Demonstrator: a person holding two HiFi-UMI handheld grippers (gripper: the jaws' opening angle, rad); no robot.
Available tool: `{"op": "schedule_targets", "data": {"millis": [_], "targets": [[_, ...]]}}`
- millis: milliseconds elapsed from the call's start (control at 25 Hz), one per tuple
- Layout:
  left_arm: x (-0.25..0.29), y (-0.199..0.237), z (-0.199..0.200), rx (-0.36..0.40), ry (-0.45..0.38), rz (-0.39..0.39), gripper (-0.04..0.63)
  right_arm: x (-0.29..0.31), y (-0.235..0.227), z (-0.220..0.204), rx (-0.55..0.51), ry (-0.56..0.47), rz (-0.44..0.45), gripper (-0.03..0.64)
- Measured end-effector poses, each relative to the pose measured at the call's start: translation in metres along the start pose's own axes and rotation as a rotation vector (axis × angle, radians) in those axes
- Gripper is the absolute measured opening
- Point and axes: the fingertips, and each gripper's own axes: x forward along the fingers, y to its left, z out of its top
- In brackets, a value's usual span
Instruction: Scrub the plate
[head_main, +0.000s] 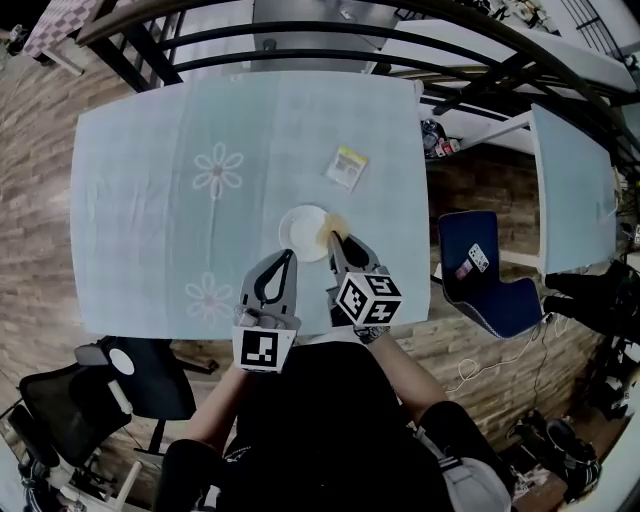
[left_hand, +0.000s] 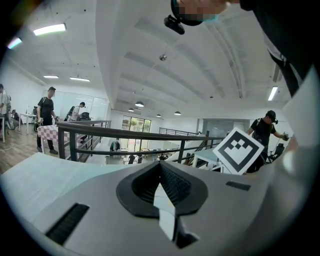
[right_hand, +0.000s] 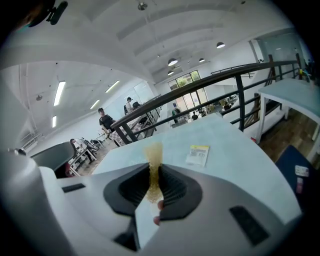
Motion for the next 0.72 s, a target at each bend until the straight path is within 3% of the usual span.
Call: {"op": "schedule_targets", "data": {"millis": [720], "targets": [[0.025,0.013,-0.019,0.001,0.027,0.01,0.011,0.102,-0.015,-0.049,-0.012,0.197,0.007,0.052]]}}
